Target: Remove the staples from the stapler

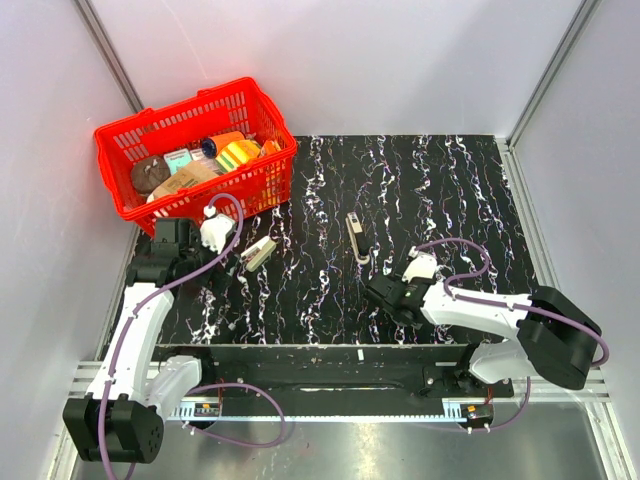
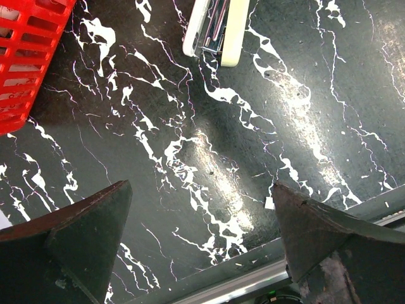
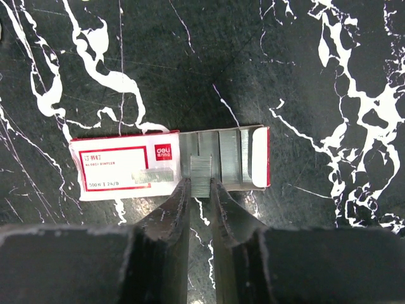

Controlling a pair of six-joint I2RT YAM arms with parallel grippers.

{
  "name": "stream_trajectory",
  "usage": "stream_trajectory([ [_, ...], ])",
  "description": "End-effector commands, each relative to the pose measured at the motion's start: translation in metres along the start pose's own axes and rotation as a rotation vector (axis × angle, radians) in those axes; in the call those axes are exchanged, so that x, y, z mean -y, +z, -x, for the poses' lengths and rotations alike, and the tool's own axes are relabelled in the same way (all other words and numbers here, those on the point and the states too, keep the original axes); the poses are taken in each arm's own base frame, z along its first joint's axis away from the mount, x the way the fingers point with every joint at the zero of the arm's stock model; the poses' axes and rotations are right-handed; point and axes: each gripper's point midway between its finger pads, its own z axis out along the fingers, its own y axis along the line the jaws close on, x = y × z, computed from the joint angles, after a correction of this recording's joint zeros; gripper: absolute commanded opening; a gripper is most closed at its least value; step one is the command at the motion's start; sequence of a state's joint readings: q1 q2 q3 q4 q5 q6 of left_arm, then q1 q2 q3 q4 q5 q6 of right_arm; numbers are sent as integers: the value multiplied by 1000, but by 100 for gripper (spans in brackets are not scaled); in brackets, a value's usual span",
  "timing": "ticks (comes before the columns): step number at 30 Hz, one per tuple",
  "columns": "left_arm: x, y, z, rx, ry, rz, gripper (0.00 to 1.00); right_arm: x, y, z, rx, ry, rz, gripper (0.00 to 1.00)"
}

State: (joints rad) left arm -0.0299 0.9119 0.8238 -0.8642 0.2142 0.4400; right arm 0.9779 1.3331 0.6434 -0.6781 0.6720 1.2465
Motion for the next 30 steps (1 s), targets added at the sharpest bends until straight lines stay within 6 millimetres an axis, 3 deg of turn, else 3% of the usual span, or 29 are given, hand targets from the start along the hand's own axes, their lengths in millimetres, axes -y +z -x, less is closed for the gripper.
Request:
stream_trajectory([
  [1, -2, 1, 9, 43, 8, 5, 99, -9, -3, 23, 67, 38, 25, 21],
  [16, -2, -3, 10, 58, 16, 12, 99, -12, 4, 15, 28, 33, 24, 37],
  [21, 0, -3, 13, 68, 22, -2, 99, -17, -8, 25, 33, 45, 59, 38],
  [26, 13, -4, 38, 117, 1, -94, 99, -7, -32, 51, 86, 92, 98, 37],
  [30, 37, 6, 66, 129, 59, -168, 99, 18, -34, 62, 100, 190, 95, 31],
])
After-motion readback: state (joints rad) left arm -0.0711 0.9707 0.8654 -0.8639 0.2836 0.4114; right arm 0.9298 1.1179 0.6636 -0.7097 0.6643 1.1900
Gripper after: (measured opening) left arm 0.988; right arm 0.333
